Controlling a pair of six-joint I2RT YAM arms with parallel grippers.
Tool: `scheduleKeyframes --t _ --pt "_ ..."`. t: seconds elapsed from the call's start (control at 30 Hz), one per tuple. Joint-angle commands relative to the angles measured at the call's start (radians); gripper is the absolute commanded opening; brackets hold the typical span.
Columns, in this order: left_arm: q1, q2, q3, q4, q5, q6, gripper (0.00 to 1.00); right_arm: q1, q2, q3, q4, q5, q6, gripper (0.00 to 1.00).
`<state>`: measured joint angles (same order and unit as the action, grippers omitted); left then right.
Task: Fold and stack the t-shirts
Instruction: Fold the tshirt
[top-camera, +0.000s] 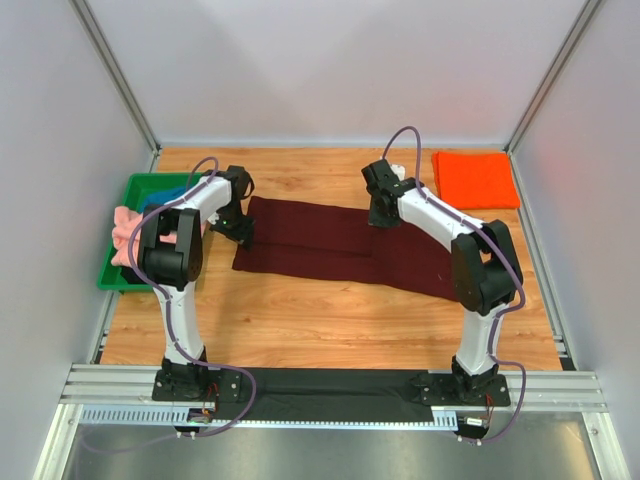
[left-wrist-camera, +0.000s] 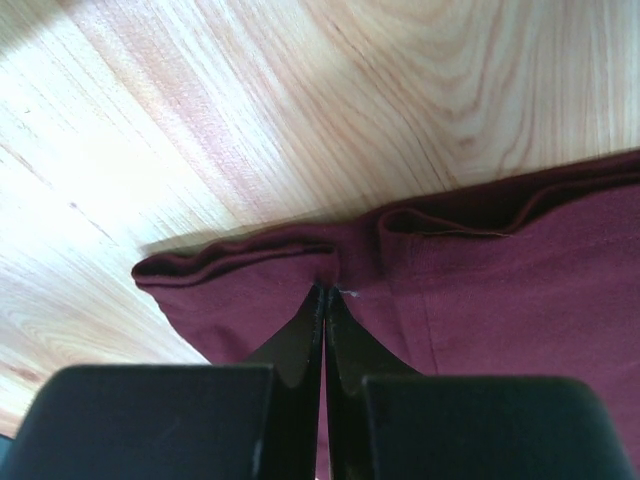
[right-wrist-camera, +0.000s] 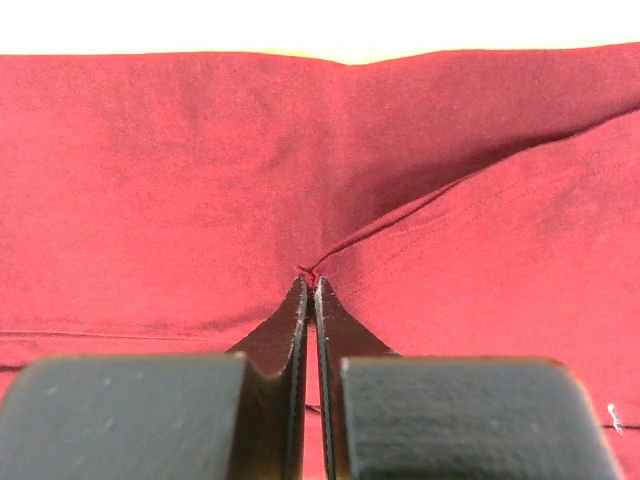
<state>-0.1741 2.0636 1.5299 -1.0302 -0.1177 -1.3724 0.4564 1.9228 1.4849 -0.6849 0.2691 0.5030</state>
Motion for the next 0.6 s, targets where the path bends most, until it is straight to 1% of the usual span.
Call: scheduleKeyframes --t 0.0,0.1,0.27,0.57 --pt "0.007 -0.046 -0.005 -0.005 -0.02 -0.02 0.0 0.01 -0.054 0.015 -0.002 0.041 0.029 0.0" --pt "0.007 -0.048 0.012 -0.022 -0.02 -0.019 0.0 0.01 -0.071 0.003 0.001 0.08 0.043 0.0" --pt "0.008 -0.053 0.018 -0.044 -0.019 -0.043 0.0 0.01 -0.073 0.008 0.005 0.094 0.045 0.0" --pt "0.008 -0.062 0.035 -0.054 -0.023 -0.054 0.0 0.01 -0.027 0.035 0.008 0.156 0.023 0.0"
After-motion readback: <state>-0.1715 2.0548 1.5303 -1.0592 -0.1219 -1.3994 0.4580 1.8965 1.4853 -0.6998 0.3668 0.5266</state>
